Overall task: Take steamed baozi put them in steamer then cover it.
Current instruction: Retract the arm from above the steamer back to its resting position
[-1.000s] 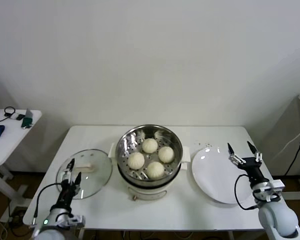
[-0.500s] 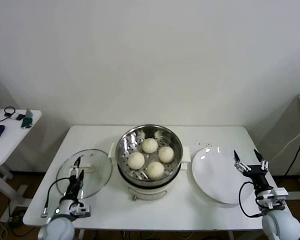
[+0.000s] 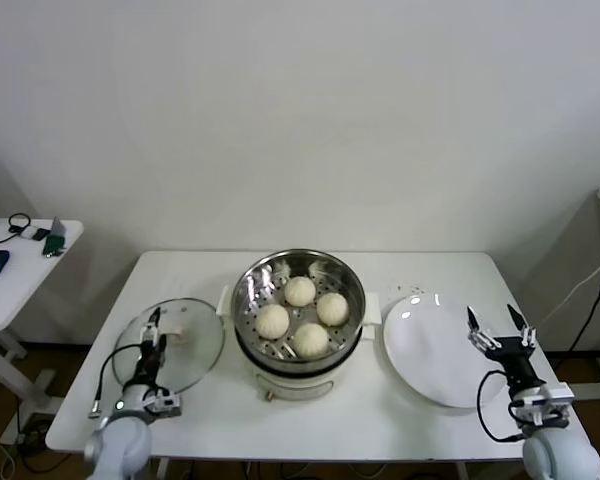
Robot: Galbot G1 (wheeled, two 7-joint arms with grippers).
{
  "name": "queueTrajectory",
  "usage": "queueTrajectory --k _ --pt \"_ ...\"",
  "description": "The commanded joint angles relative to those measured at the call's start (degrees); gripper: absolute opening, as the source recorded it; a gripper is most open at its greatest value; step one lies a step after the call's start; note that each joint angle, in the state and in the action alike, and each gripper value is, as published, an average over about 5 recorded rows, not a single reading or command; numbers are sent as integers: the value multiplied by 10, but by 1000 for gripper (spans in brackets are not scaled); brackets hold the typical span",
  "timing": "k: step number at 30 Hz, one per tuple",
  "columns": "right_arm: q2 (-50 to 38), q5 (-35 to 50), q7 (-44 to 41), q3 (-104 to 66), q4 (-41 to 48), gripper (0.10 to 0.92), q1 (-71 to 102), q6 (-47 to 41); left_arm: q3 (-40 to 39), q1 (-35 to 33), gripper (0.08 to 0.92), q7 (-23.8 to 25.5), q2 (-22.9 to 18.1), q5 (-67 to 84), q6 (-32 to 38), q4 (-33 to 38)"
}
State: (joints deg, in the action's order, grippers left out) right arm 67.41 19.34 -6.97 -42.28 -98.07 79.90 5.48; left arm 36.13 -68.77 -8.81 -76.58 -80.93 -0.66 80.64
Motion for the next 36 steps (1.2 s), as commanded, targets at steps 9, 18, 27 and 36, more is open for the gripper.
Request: queueTrajectory --k 9,18,27,36 --pt "17 -34 -13 0 10 823 5 12 -4 50 823 -13 8 23 8 -57" --pt "24 -49 -17 1 14 823 -1 15 -5 52 663 -7 7 28 17 -65" --pt "30 -64 -17 3 19 823 -8 19 -6 44 403 -5 9 39 16 -50" --pt "29 -74 -17 10 26 823 -17 22 -8 18 169 2 26 67 2 21"
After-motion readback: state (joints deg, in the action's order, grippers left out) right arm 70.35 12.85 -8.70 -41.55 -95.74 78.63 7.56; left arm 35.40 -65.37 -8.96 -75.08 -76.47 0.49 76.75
